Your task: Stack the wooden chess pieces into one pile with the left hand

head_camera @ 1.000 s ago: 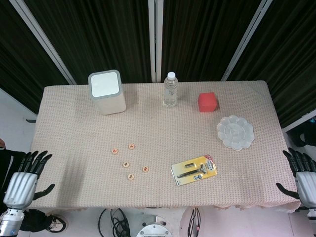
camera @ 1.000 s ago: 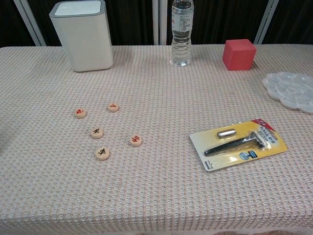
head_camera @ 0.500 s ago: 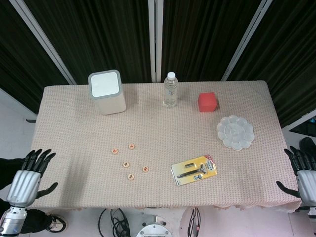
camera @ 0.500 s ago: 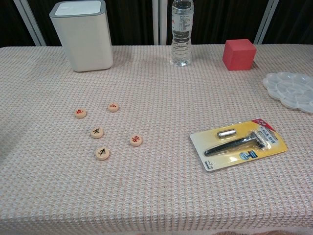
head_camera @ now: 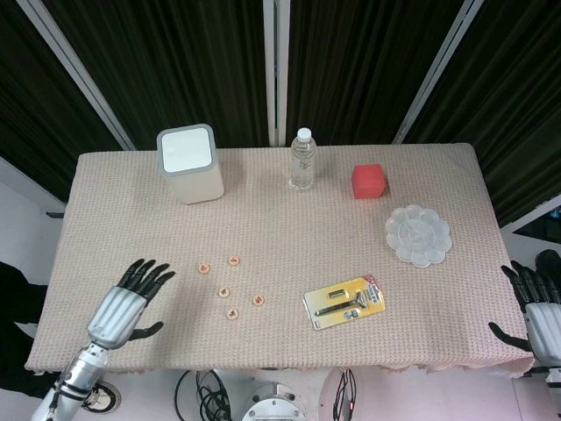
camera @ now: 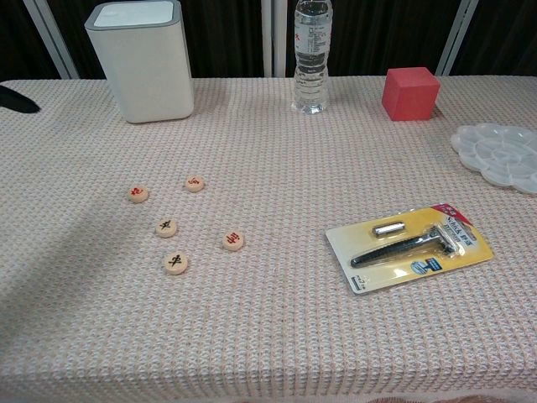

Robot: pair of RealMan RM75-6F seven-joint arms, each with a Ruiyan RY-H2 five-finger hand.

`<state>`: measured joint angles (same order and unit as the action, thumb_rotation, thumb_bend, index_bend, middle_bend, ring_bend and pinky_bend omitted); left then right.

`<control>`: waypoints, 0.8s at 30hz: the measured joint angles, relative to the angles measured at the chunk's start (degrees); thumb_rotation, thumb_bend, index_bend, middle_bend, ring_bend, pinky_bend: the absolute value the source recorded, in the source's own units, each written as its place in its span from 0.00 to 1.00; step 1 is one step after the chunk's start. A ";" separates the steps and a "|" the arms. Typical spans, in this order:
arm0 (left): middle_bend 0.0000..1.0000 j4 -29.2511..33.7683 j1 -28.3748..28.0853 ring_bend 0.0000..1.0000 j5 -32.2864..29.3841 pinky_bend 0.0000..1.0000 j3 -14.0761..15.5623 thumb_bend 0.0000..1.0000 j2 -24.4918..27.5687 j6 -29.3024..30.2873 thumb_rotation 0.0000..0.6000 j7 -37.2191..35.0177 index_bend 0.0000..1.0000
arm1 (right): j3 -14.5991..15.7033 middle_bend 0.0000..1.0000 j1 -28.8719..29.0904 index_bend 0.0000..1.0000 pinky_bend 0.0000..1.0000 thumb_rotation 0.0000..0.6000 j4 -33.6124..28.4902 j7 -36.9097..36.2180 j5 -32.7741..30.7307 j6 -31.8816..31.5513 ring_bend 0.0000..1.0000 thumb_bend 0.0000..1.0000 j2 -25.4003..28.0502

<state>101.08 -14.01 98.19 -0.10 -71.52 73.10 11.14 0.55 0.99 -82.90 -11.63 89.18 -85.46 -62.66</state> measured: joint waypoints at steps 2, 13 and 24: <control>0.07 1.04 -2.72 0.00 -1.63 0.00 -0.94 0.16 -1.91 -4.60 1.00 1.15 0.13 | 0.28 0.00 -0.20 0.00 0.00 1.00 0.31 -0.40 0.34 -0.14 0.00 0.12 -0.19; 0.08 2.27 -12.71 0.00 -17.25 0.00 -6.33 0.15 -16.39 -16.87 1.00 12.65 0.17 | -0.30 0.00 -1.27 0.00 0.00 1.00 1.13 -3.20 -0.39 -1.80 0.00 0.12 0.72; 0.09 -2.60 -18.78 0.00 -28.11 0.00 -8.11 0.22 -25.48 -20.08 1.00 19.27 0.23 | -0.67 0.00 -1.33 0.00 0.00 1.00 0.52 -3.75 -0.41 -1.87 0.00 0.12 1.40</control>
<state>98.49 -32.79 70.08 -8.21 -97.00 53.02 30.41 -0.12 -0.34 -82.39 -15.38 88.78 -87.33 -61.25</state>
